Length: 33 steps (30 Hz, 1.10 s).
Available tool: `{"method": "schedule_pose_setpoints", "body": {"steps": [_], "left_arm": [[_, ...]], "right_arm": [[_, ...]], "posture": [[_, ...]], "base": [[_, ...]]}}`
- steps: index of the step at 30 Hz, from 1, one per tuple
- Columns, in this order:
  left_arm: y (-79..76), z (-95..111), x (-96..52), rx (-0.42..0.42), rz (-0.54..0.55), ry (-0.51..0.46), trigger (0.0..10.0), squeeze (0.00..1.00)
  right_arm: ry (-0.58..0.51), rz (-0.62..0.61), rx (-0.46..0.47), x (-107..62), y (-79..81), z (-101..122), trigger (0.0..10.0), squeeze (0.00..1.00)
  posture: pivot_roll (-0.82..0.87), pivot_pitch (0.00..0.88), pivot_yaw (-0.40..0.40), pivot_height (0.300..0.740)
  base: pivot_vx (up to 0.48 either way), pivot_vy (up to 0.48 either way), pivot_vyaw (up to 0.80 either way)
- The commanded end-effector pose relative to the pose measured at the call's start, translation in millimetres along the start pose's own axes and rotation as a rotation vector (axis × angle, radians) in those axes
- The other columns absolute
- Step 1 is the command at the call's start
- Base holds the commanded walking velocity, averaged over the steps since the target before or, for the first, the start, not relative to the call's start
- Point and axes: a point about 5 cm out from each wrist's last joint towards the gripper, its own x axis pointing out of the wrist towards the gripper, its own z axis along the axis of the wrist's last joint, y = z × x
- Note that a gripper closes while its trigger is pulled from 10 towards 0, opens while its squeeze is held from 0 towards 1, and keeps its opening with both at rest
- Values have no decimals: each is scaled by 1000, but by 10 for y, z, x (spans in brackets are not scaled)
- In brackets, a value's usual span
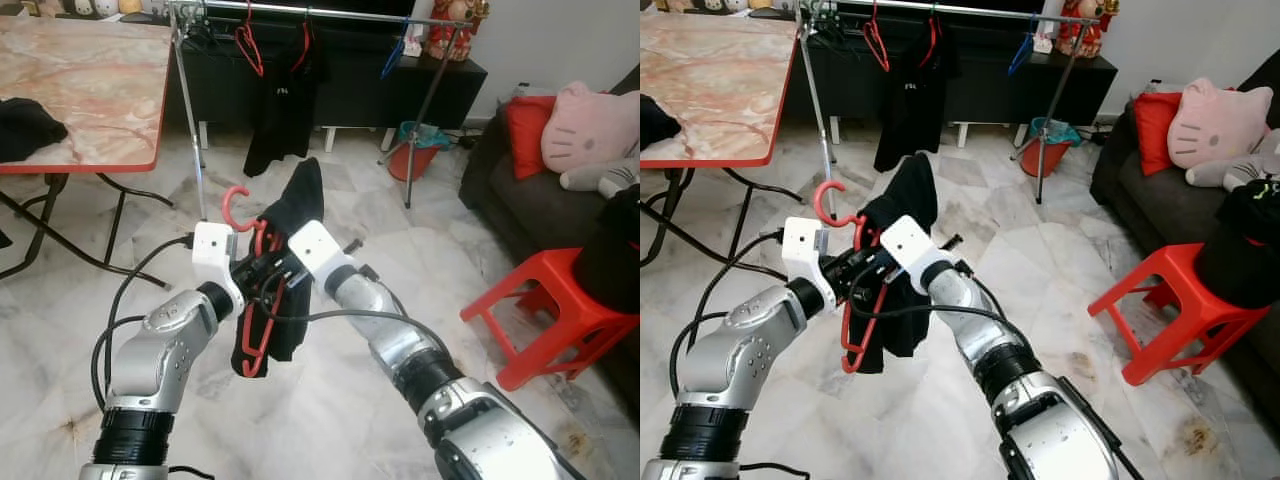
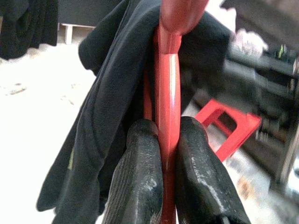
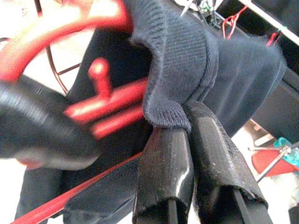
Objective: Hang hanger
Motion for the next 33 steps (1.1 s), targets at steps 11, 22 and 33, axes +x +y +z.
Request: {"method": "schedule_pose_setpoints", "body": {"steps": [11, 22, 33], "left_arm": [[-177, -140, -2, 148, -125, 77, 10000, 0], [-240, -172, 7, 172, -163, 77, 10000, 0], [-98, -87, 25, 158, -51, 21, 10000, 0]], "right_arm": [[-121, 48, -74, 59, -200, 330, 0, 0], [-214, 380, -52, 25, 63, 578, 0, 0], [-92, 561, -162, -110, 114, 357, 0, 0]], "posture": [[123, 46, -165, 740], [123, 46, -165, 740], [120, 45, -168, 740]], "base": [[0, 0, 0], [0, 0, 0], [0, 0, 0]]}}
